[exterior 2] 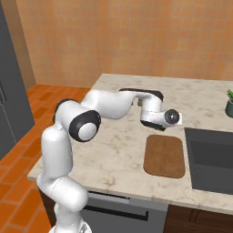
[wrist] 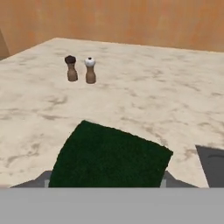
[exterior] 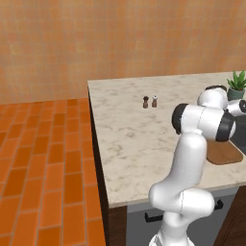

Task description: Pick up the sponge from the counter and clean the cutting board by briefly scrubbing or pressing down on the cutting board. Once finished, release the sponge.

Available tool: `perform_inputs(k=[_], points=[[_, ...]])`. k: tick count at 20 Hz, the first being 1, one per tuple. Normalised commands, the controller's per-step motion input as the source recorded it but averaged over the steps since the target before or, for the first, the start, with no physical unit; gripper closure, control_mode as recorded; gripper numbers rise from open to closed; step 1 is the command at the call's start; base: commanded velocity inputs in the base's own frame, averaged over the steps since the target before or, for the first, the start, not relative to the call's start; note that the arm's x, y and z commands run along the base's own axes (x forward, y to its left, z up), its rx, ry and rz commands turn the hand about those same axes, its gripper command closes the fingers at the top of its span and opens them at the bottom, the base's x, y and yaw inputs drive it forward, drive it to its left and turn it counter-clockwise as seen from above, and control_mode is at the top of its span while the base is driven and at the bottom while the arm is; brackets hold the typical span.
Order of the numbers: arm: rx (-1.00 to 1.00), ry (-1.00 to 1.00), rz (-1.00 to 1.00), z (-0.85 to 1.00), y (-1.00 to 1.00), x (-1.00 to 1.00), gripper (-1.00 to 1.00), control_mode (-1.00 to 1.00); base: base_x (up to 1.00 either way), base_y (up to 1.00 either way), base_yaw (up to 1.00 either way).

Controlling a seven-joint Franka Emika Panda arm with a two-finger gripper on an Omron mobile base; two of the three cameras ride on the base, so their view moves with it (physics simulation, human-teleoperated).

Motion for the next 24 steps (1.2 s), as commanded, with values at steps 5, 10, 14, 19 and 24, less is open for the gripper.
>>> perform_inputs(k=[5,10,14,19,24], points=[[-0.23,0.31,0.06,1.00,0.81,-0.36,1.00,-1.00,0.00,0.00,0.00],[-0.29,0.51,0.09,1.00,0.92,-0.37,1.00,-1.00,0.00,0.00,0.00],[-0.21,0.27,0.01,1.00,0.46,-0.29,1.00,-1.00,0.00,0.00,0.00],[-0.05,0.04,0.00,0.70,0.22,-0.31,1.00,-1.00,0.00,0.00,0.00],[0.00,0.12,-0.04,0.00,0.55,-0.67,1.00,-1.00,0.00,0.00,0.00]])
